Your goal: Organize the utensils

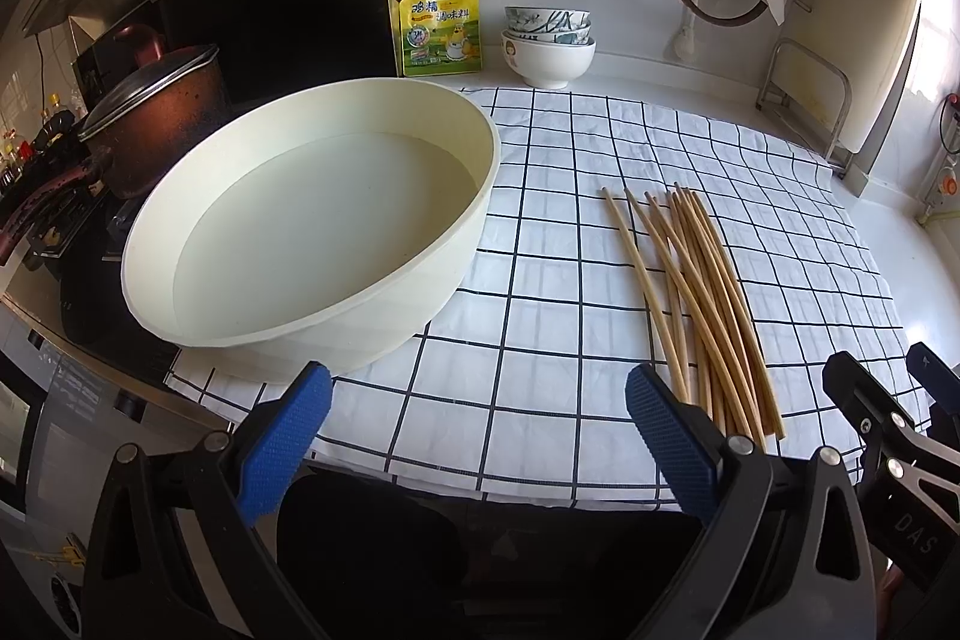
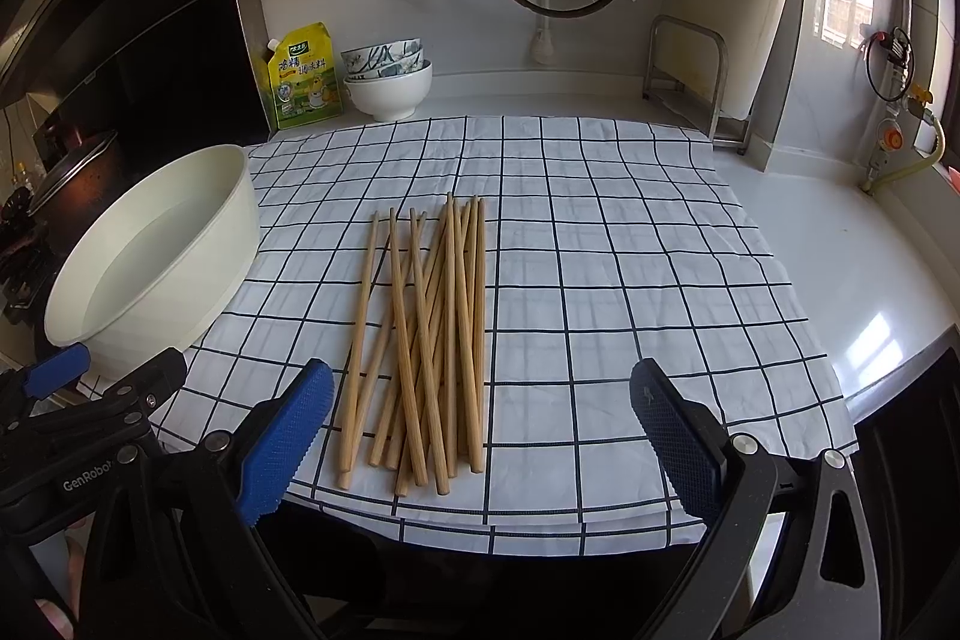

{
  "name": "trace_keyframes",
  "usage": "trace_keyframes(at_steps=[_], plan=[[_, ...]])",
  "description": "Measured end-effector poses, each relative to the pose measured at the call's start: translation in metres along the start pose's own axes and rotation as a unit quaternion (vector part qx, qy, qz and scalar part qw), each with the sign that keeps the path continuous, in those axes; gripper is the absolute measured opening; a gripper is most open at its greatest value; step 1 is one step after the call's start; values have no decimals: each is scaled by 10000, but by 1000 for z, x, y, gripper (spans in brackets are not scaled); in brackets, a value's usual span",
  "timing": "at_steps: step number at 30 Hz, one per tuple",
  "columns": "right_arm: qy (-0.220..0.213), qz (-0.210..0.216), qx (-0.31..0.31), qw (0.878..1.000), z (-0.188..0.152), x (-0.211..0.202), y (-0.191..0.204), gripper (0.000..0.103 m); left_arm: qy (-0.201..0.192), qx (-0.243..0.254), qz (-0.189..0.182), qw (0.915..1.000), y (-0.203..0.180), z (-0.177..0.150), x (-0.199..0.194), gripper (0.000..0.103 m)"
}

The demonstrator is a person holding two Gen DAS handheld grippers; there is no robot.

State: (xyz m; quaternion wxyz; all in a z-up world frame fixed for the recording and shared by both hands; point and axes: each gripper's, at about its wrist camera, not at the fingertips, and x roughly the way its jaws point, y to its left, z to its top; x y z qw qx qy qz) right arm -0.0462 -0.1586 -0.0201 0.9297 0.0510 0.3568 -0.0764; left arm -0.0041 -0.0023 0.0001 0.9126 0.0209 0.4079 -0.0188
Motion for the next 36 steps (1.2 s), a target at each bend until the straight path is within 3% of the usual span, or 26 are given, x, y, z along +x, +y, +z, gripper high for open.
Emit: trace_keyframes(at_steps=[16,22,29,36], plan=[[18,33,37,10000,-1,1,-1,95,19,30,-6,10000,-1,1,1,97],[96,94,211,9997,3,10,-20,95,87,89,-31,9999,-10,3,9,97],[182,22,196,9996,11,34,-45,95,315,239,-232,9989,-31,7,30,97],[697,150,142,9974,24,82,-59,95,540,320,-324,9975,-49,14,61,97]])
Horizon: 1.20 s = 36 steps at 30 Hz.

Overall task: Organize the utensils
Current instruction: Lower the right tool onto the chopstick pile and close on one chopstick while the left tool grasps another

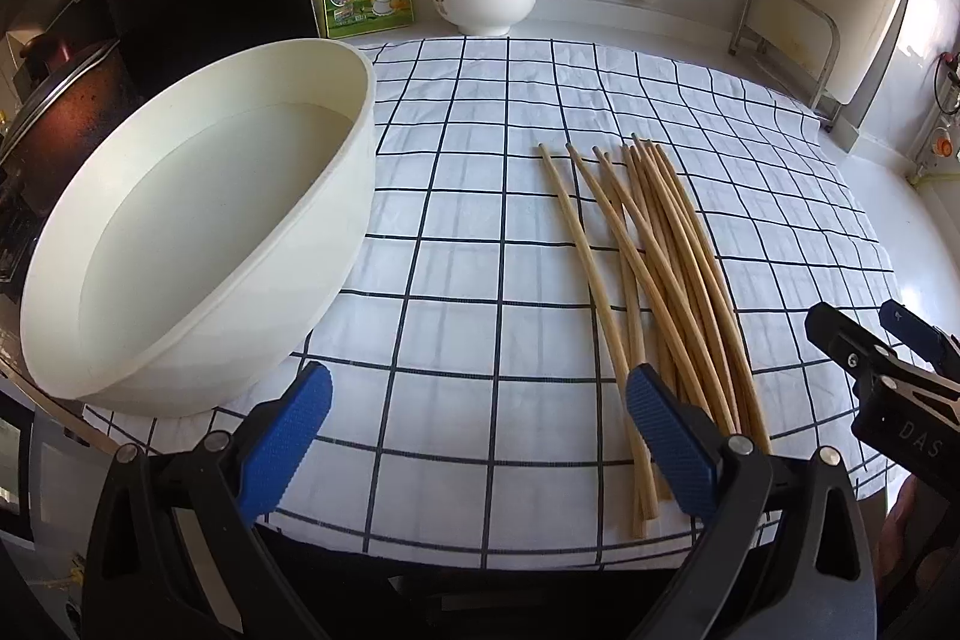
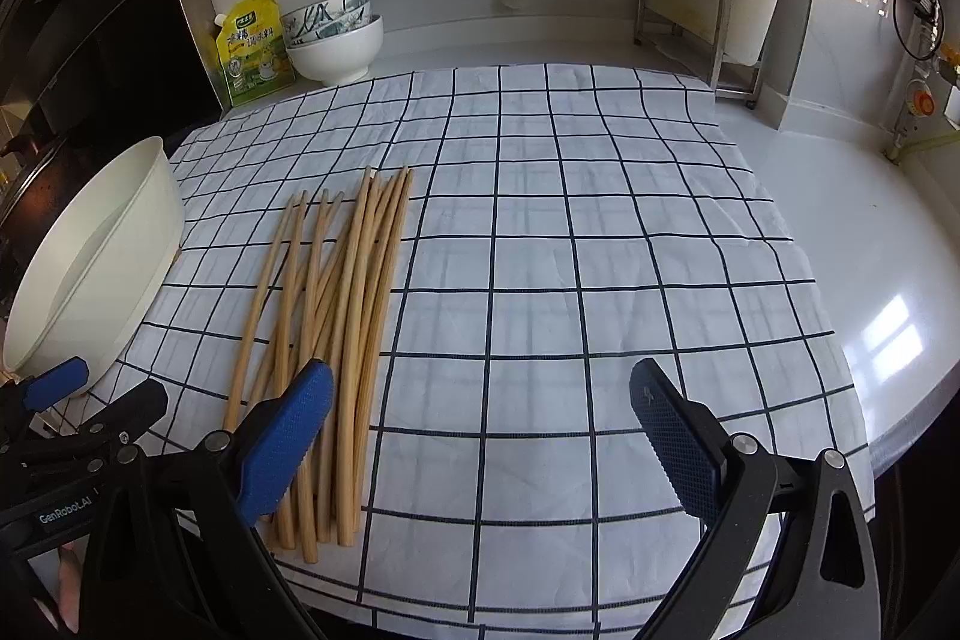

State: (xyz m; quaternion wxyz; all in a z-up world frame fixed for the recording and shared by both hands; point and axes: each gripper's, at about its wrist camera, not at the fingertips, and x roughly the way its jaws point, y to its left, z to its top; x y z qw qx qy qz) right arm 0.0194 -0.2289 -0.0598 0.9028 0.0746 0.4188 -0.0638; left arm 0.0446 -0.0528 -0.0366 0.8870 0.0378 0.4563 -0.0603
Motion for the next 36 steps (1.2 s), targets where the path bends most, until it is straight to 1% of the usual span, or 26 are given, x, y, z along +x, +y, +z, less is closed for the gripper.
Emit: trace_keyframes(at_steps=[6,11,15,24,29,32,36], plan=[[314,-26,-41,9995,12,30,0,95,57,-50,72,9999,-3,8,15,97],[464,-40,-166,9988,17,45,6,95,99,-61,156,9998,-3,10,22,97],[598,-107,-275,9978,18,55,11,94,210,-119,162,9996,-1,9,30,97],[675,-121,-459,9966,14,55,17,94,230,-174,157,9995,-2,11,35,97],[700,-238,-587,9955,12,52,16,94,285,-191,161,9993,-5,12,40,97],[630,-387,-628,9953,12,50,11,94,282,-184,129,9993,-8,14,41,97],[591,-451,-536,9958,11,49,0,94,261,-142,114,9995,-13,15,43,97]])
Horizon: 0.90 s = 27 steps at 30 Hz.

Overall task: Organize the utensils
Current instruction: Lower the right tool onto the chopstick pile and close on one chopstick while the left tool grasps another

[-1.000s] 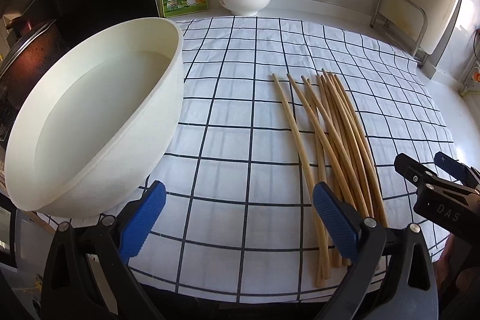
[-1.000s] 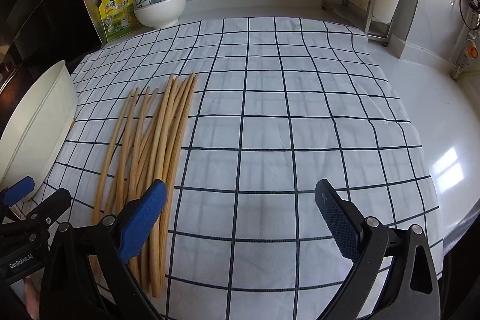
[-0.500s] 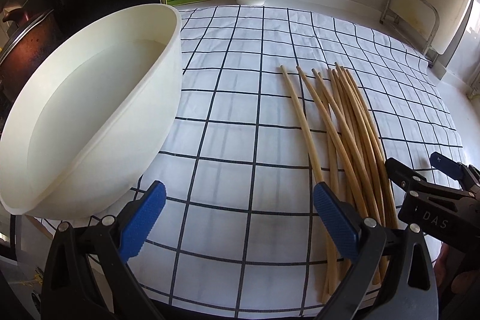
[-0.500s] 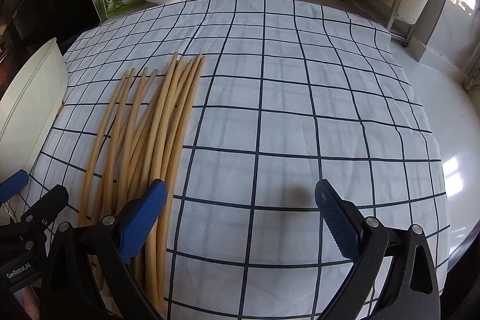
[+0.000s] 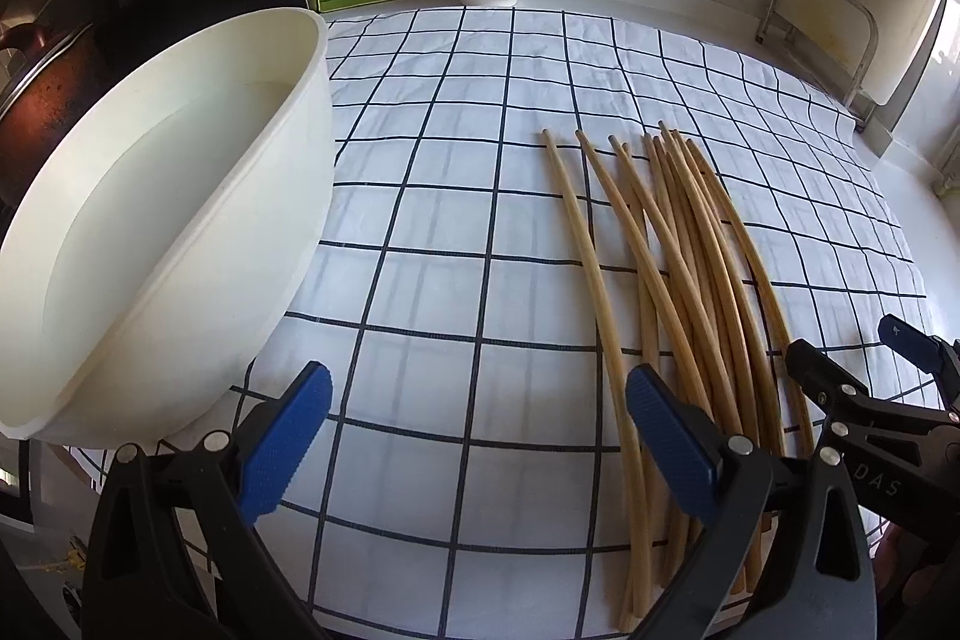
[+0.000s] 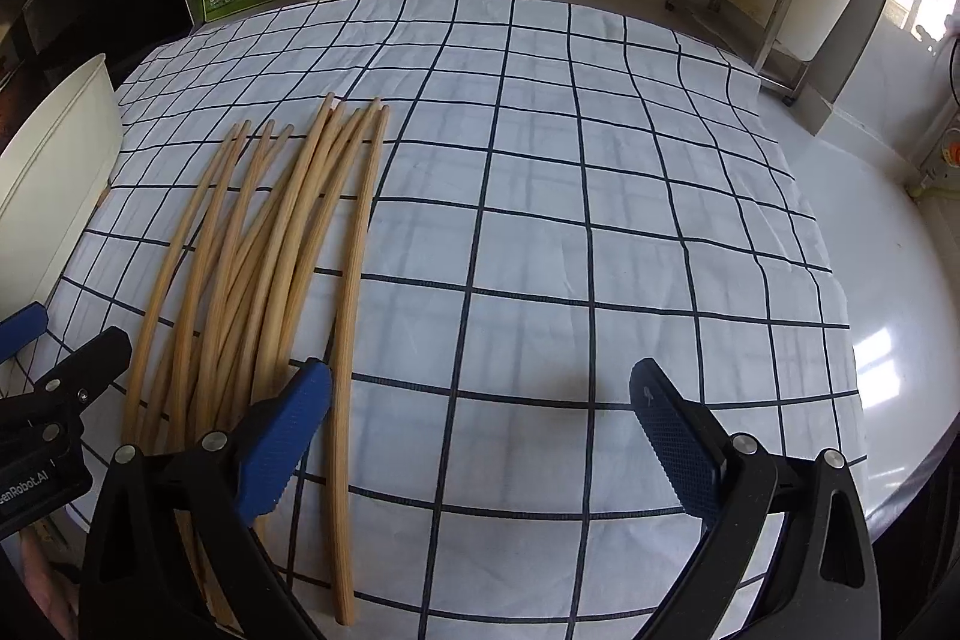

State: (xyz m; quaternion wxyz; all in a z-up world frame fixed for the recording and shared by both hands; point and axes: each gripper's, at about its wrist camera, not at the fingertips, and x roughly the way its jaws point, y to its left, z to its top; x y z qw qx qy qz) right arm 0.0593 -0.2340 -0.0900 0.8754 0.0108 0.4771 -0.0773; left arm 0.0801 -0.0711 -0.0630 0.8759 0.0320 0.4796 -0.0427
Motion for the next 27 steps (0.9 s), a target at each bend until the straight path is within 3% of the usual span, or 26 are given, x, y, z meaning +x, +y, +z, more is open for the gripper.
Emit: trace_keyframes(at_steps=[13,18,21,25,27], plan=[[-219,-217,-117,9995,-3,2,-2,94,109,66,149,9998,-10,6,19,97],[-380,-208,-213,9988,0,4,1,94,79,15,25,10000,-9,7,21,96],[-429,-147,-255,9986,3,5,2,92,49,32,-70,10000,-9,7,21,90],[-466,180,-317,9982,6,5,8,66,-27,132,-160,9998,-12,8,18,71],[-477,283,-408,9976,7,4,14,54,-28,210,-218,9995,-15,9,17,56]])
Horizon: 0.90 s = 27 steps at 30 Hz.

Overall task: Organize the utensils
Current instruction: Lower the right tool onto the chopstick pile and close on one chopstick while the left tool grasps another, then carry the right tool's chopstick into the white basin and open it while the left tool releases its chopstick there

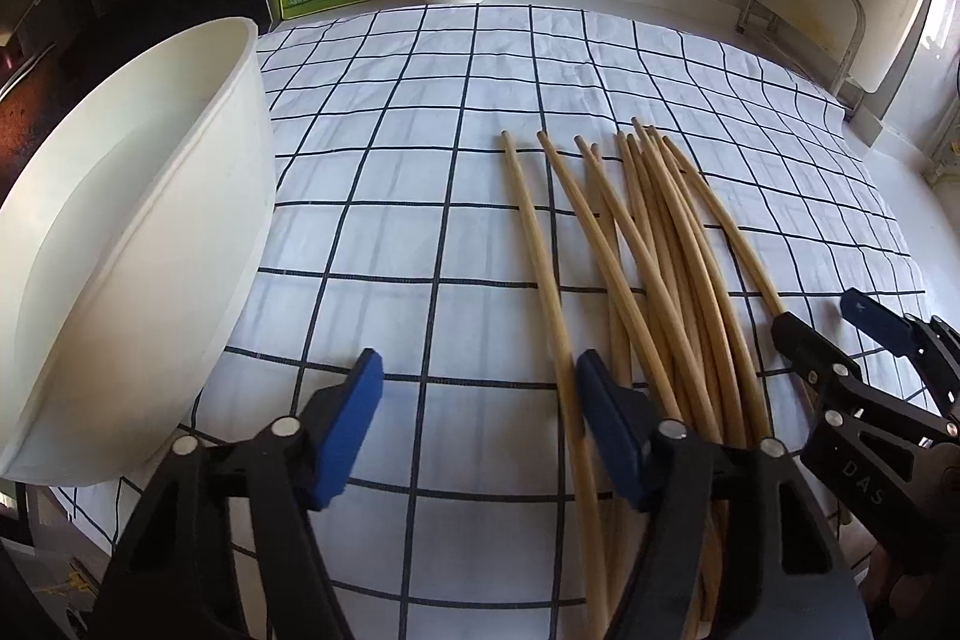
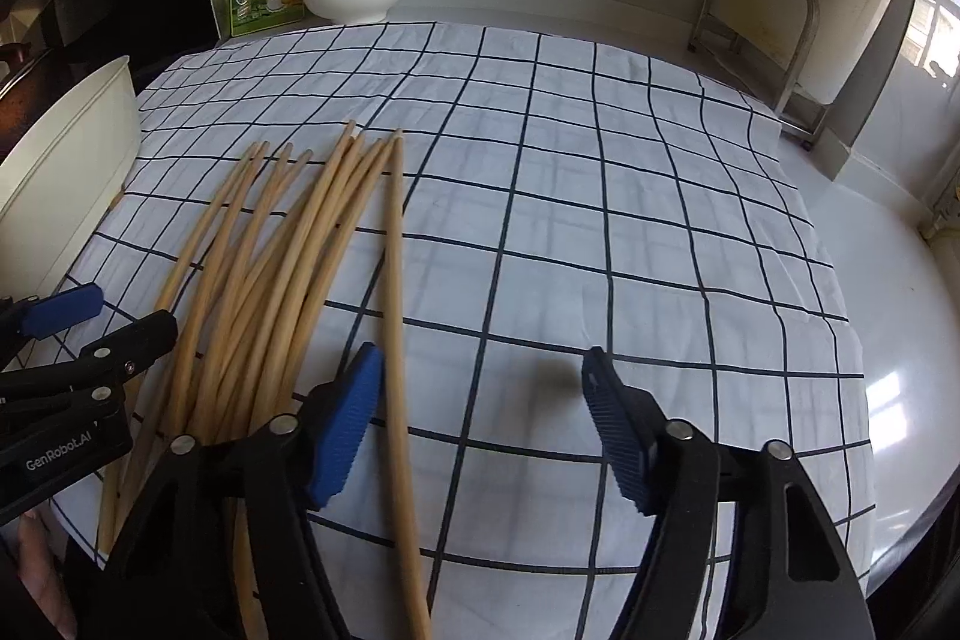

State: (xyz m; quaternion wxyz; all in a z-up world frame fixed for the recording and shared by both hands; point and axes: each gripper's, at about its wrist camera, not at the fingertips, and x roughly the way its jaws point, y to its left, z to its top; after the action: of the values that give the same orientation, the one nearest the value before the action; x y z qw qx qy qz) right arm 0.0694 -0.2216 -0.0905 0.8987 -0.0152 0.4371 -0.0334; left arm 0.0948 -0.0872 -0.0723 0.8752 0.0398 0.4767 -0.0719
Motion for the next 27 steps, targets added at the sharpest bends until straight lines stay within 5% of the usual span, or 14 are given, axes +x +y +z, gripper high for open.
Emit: trace_keyframes(at_steps=[6,8,17,27], plan=[[39,261,-346,9991,4,0,19,14,63,147,-209,9997,-7,2,-2,10],[59,240,-398,9989,5,1,21,6,109,161,-278,9994,-8,3,-1,8],[122,574,308,9978,3,-4,3,6,344,61,-741,9966,1,3,-6,7],[-124,717,650,9952,10,-33,1,6,129,44,-1133,9935,12,12,-38,7]])
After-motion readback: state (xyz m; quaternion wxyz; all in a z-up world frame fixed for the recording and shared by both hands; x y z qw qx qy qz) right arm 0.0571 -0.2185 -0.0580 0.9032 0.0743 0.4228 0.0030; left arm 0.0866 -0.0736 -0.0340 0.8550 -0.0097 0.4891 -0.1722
